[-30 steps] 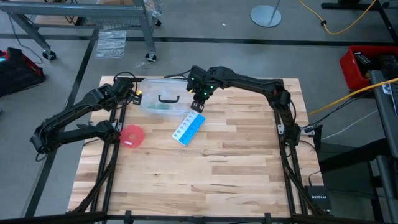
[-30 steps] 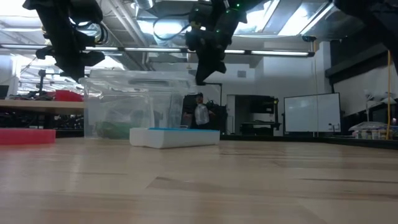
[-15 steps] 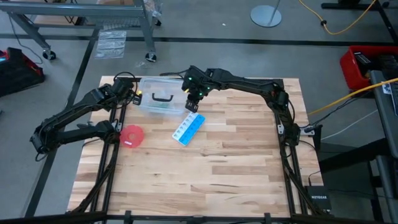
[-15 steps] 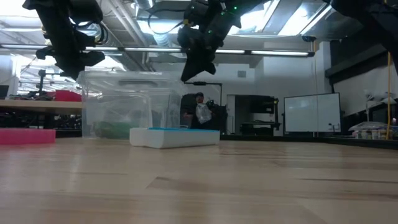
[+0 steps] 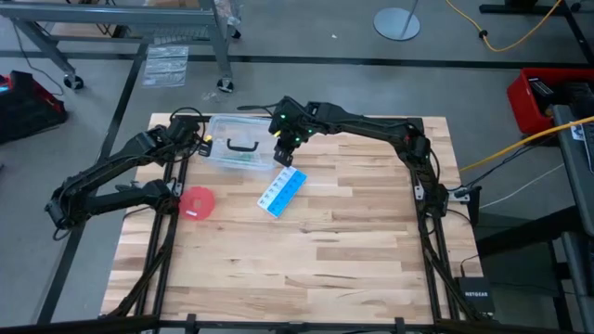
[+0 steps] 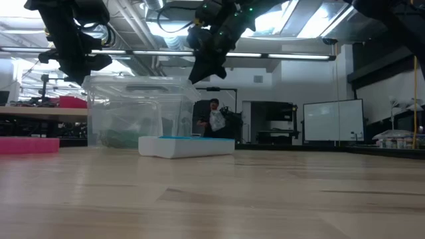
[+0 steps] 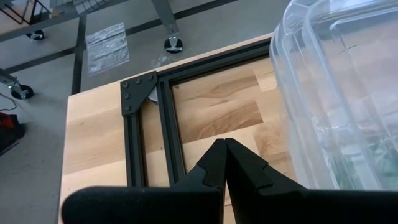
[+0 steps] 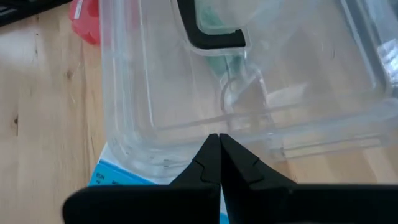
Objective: Roll bandage
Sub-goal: Close the transparent container
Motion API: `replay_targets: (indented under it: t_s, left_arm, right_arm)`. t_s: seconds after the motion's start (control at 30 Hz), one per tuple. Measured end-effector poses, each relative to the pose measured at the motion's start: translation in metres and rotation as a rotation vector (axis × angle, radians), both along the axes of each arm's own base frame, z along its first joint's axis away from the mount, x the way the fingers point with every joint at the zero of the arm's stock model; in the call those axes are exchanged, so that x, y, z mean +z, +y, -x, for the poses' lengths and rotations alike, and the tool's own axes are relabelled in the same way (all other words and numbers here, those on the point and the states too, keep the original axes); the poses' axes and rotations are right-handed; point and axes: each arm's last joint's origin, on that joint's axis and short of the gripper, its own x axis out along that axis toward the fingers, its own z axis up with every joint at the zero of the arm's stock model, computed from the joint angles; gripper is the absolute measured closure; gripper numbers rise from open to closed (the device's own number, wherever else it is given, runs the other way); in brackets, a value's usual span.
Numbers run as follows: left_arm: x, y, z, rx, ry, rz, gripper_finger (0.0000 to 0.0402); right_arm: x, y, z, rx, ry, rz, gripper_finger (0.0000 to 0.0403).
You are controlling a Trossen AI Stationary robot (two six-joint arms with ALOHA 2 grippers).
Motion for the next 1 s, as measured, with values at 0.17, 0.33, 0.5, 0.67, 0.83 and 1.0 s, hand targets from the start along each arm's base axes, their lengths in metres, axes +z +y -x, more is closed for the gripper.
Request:
replay_targets:
  t_s: [0.17, 0.33, 0.5, 0.67, 0.83, 1.0]
  left_arm:
    - [0.000, 0.000, 0.000, 0.001, -0.001, 0.000, 0.0402]
    - [0.000, 0.000, 0.000, 0.006, 0.004, -0.006, 0.0402]
    - [0.000, 0.000, 0.000, 0.007, 0.006, -0.007, 0.0401]
    - [0.000, 0.000, 0.001, 0.008, 0.006, -0.007, 0.0402]
    - [0.000, 0.000, 0.000, 0.008, 0.006, -0.007, 0.0401]
    - [0.000, 0.000, 0.001, 0.007, 0.006, -0.007, 0.0401]
  right_arm:
    - [0.000, 0.000, 0.003, -0.034, 0.031, 0.003, 0.0402]
    - [0.013, 0.001, 0.012, -0.063, 0.047, 0.053, 0.0402]
    - [0.027, 0.003, 0.018, -0.075, 0.020, 0.075, 0.0402]
    - [0.022, 0.004, 0.025, -0.106, 0.113, 0.092, 0.0402]
    - [0.016, 0.003, 0.025, -0.121, 0.156, 0.105, 0.0402]
    - [0.017, 0.002, 0.024, -0.135, 0.154, 0.124, 0.0402]
